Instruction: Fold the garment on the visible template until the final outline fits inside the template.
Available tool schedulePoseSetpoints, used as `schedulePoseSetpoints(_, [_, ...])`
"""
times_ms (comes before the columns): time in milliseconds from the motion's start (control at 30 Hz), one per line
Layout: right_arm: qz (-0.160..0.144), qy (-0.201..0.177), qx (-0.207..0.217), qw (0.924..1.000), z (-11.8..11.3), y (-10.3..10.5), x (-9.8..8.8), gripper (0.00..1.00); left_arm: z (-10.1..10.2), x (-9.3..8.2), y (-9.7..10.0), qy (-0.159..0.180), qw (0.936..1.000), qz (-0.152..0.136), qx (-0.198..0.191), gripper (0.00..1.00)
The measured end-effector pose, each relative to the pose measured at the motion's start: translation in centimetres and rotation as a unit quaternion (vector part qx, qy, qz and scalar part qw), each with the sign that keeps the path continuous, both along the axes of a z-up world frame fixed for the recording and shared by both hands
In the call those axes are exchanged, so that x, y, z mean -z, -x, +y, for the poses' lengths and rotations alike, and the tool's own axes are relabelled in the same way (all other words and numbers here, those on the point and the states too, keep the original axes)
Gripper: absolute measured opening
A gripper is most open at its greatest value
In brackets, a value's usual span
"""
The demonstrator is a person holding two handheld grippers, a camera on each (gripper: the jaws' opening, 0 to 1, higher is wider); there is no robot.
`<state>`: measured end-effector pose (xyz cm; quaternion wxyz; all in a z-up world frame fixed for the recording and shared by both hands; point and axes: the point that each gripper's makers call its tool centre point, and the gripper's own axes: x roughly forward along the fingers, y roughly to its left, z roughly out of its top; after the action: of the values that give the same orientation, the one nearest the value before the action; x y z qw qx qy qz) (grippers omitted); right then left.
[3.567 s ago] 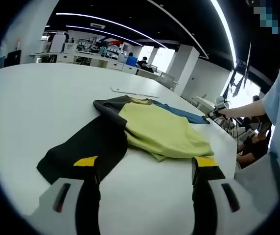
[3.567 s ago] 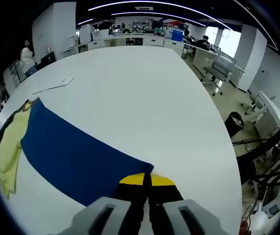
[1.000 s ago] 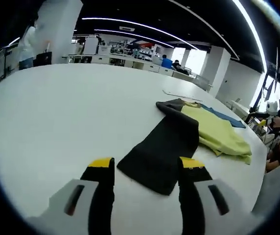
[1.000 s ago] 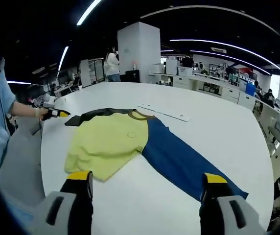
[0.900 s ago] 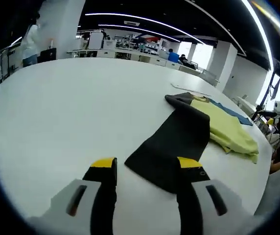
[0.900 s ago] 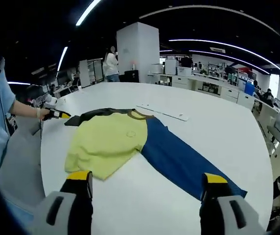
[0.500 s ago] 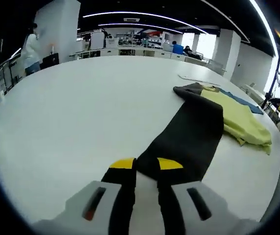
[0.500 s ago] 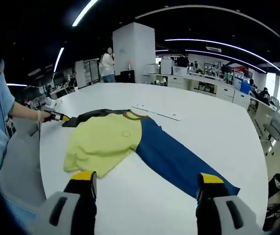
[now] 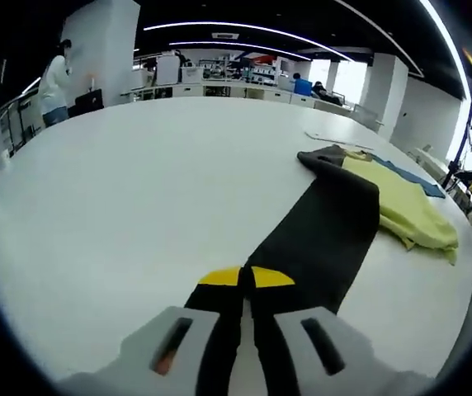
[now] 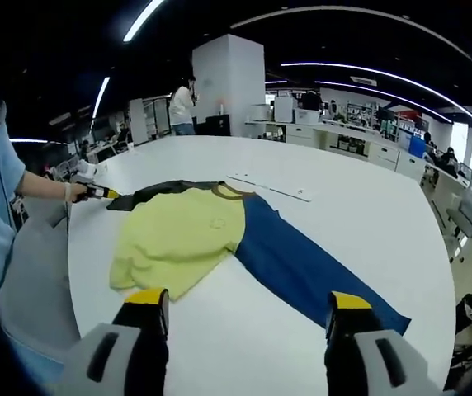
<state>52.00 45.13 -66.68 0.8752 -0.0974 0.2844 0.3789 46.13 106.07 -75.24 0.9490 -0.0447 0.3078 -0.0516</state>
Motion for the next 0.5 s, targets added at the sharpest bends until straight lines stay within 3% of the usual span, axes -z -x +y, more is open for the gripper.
schedulePoseSetpoints(200, [0.003,0.001,-0.004,1.0000,0.4,-0.3,0.0,0.76,3.6,-1.4,-0.4,-0.011,0.9996,-0.009,-0.025,0.00])
schedulePoseSetpoints(500, [0.007,0.006,-0.006,0.9999,1.6,0.9,-0.2,0.75,9.7,-3.7,-2.5,-0.045,0.9975,-0.015,-0.053,0.00])
